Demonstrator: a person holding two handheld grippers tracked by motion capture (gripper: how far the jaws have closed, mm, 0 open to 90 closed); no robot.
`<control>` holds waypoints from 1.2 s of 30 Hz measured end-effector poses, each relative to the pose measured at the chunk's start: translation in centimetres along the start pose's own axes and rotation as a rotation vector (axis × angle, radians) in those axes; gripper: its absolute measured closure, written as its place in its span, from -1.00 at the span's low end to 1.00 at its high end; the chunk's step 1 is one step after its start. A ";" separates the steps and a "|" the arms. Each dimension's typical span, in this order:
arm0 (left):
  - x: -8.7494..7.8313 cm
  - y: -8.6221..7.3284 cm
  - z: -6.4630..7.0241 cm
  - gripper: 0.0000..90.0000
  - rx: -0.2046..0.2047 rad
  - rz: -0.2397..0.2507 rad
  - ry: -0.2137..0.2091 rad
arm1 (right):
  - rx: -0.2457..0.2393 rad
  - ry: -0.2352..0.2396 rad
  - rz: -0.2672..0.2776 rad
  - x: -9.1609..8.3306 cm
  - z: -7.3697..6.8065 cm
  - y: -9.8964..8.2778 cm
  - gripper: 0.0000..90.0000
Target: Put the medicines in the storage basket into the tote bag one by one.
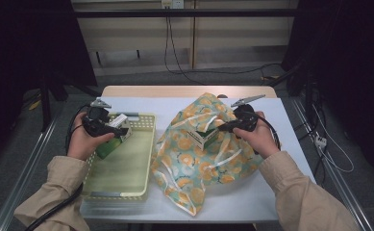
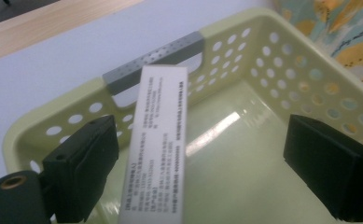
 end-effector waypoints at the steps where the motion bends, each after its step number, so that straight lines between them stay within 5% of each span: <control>1: 0.1 -0.1 0.0 -0.78 -0.015 -0.003 -0.006 | 0.000 0.001 0.000 0.0 0.0 0.0 0.98; 10: 0.6 -1.7 0.0 -0.46 -0.015 -0.102 0.022 | -0.002 -0.001 0.001 0.0 0.0 0.0 0.97; 16: 0.7 -2.4 -0.1 0.25 -0.029 -0.137 0.056 | -0.005 -0.003 0.000 0.0 0.0 0.0 0.97; 18: 0.6 -2.3 -0.1 0.32 -0.043 -0.128 0.069 | -0.004 -0.004 0.002 0.0 0.1 0.0 0.97; 25: -0.4 -1.2 1.4 0.39 -0.098 -0.068 -0.010 | 0.001 -0.008 0.001 0.0 0.2 -0.1 0.98; 36: -4.1 3.9 6.5 0.39 0.000 0.043 -0.111 | -0.001 -0.005 0.001 0.1 0.0 -0.1 0.98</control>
Point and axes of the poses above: each handheld gripper's, and its own axes: x roughly forward along the jaws, y roughly out of its top, z roughly to its right, the point moved 7 cm from there along x, roughly forward along the jaws
